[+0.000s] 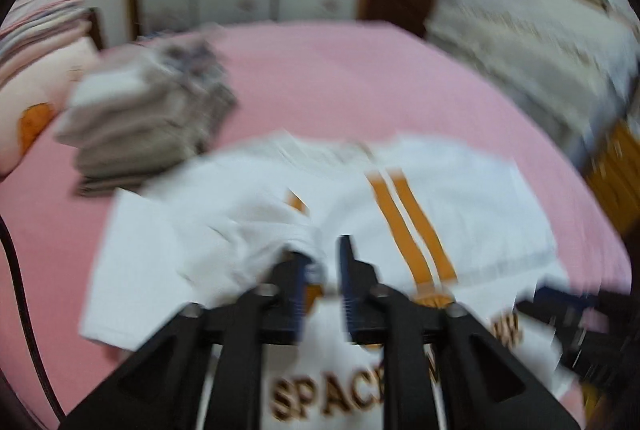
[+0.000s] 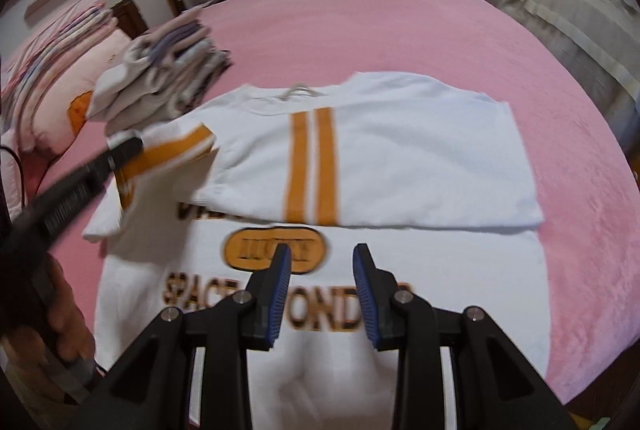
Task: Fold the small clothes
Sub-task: 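Fold the sleeve across the chest with the left tool and release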
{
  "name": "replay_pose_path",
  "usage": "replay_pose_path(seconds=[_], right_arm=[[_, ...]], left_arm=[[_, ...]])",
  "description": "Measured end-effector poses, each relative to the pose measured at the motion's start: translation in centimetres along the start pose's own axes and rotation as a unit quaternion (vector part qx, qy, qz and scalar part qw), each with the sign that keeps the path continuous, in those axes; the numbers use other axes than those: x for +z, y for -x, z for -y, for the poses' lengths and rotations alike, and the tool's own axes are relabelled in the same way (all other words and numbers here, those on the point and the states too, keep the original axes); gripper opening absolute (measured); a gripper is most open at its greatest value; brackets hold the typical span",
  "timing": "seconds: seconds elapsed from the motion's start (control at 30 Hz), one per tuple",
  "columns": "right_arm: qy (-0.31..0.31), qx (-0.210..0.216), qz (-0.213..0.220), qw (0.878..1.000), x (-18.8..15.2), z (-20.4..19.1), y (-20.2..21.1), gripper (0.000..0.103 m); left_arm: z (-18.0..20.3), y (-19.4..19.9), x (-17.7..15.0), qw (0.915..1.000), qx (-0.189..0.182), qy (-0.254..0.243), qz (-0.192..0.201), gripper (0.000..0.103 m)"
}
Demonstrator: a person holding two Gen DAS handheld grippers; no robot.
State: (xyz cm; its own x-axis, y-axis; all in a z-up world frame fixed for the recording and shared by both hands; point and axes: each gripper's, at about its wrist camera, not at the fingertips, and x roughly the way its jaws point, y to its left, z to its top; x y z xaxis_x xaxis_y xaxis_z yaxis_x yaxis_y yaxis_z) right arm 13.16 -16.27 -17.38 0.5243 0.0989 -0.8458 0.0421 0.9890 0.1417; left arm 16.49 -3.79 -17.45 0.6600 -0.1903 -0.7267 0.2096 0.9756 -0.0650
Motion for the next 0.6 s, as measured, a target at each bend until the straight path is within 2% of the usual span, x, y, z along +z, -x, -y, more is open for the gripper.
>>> replay_pose_path(seconds=[0.07, 0.1, 0.13, 0.2, 0.33, 0.43, 0.5, 0.6], right_arm=[[-0.013, -0.005, -0.007, 1.000, -0.3, 1.6, -0.3, 0.032], [-0.018, -0.007, -0.009, 1.000, -0.5, 2.0, -0.4, 0.032], [-0.025, -0.006, -0.012, 1.000, -0.7, 2.4, -0.5, 0.032], [-0.036, 0.000, -0.018, 0.999, -0.9, 3.0, -0.8, 0.032], [-0.037, 0.021, -0.023, 0.999, -0.7, 2.7, -1.4, 0.032], [-0.017, 0.041, -0.019, 0.999, -0.3, 1.1, -1.3, 0.032], [-0.001, 0.052, -0.012, 0.999, 0.2, -0.1, -1.0, 0.032], [0.028, 0.067, -0.001, 0.997, 0.9, -2.4, -0.4, 0.032]], left_arm=[[1.3, -0.5, -1.7, 0.9995, -0.007, -0.023, -0.020, 0.039], [1.8, -0.4, -2.4, 0.9991, -0.012, -0.033, -0.024, 0.047], [1.6, 0.1, -3.1, 0.9989, -0.018, -0.037, -0.024, 0.051], [1.0, 1.3, -4.4, 0.9985, -0.034, -0.037, -0.021, 0.065], [-1.0, 3.5, -5.6, 0.9975, -0.055, -0.028, -0.035, 0.068], [-2.7, 5.3, -6.6, 0.9968, -0.068, -0.002, -0.041, 0.069], [-3.9, 6.6, -7.2, 0.9969, -0.070, 0.020, -0.030, 0.078], [-5.3, 7.9, -8.0, 0.9961, -0.077, 0.042, -0.010, 0.081]])
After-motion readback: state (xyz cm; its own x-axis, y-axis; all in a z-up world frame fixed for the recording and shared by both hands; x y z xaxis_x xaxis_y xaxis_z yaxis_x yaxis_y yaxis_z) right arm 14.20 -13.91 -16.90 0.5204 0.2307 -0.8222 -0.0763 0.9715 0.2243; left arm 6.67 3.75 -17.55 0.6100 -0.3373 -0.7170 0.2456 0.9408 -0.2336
